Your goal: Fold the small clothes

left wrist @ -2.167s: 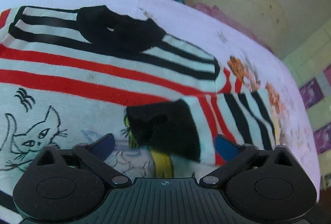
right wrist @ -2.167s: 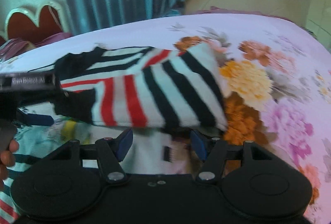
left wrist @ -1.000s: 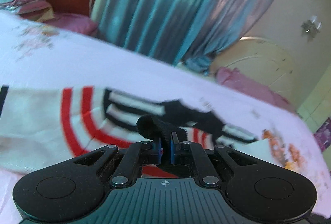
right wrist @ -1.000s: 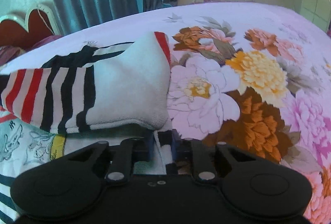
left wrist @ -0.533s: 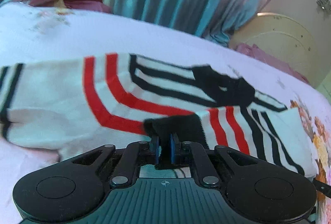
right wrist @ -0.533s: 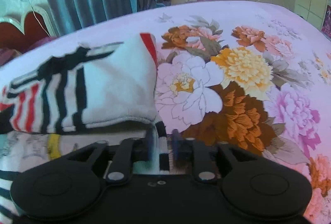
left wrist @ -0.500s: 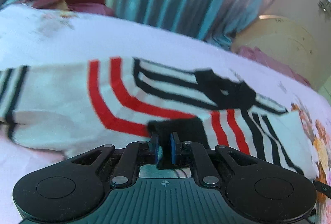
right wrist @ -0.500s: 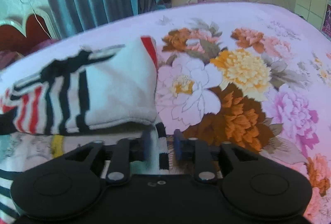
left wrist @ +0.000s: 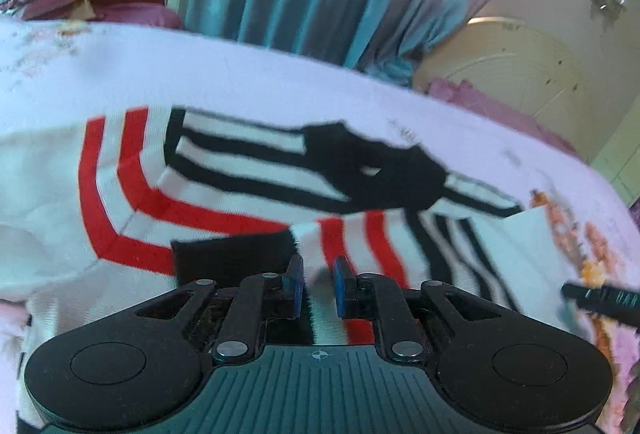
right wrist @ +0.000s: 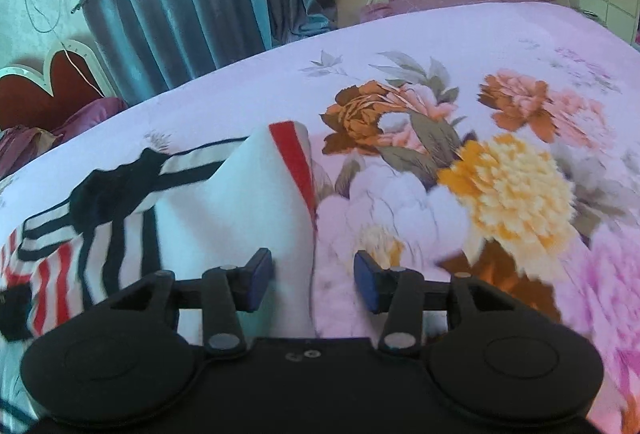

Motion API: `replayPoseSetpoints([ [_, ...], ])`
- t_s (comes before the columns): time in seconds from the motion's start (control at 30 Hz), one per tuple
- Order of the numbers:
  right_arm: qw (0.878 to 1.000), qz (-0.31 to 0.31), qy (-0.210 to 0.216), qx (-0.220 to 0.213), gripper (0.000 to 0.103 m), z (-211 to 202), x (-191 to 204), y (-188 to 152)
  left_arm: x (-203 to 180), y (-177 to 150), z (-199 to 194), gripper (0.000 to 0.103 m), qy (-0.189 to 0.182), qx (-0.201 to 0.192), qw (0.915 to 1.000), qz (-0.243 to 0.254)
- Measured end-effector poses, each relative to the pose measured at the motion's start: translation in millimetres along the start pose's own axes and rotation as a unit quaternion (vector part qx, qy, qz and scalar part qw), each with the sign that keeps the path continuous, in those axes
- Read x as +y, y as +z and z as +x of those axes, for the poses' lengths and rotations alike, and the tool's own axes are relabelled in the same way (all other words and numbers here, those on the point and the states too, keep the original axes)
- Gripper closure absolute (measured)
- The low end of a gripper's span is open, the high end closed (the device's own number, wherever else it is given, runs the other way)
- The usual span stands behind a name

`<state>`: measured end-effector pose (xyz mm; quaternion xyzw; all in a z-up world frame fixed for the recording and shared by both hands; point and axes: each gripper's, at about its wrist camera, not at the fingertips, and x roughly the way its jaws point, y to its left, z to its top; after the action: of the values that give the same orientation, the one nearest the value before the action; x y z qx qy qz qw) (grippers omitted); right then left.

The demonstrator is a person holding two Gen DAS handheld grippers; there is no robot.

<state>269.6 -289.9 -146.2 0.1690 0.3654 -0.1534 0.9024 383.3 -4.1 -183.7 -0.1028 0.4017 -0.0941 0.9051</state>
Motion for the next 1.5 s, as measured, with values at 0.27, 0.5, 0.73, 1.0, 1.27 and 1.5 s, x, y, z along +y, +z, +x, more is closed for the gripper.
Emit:
replayPoseSetpoints([
  [0.27,1.0,0.015,0.01,0.006,0.054,49,-1,35,17,-8,12,0.09,0.0,0.006,1.0,-0.003],
  [0.5,0.999,0.025,0.028,0.021,0.089,72,1,52,14,-8,12,0.09,0.008,0.001,0.9999,0.01],
  [0.73,1.0,-0.01,-0.012,0.004,0.087,66,2,48,7,-3,-4,0.089,0.027,-0.005,0.9993,0.024],
  [1.0,0.996,-0.08,0.021,-0.023,0.062,34,48,33,-9,-3,8,0.089,0.014,0.012,0.9994,0.028],
  [1.27,0.994,-0.106,-0.021,-0.01,0.07,34,47,15,0,-5,4,0.089,0.029,0.021,0.999,0.025],
  [1.5,0.99,-0.142,-0.004,-0.001,0.07,18,67,-14,-1,-8,-3,0.089,0.048,0.02,0.9978,0.042],
])
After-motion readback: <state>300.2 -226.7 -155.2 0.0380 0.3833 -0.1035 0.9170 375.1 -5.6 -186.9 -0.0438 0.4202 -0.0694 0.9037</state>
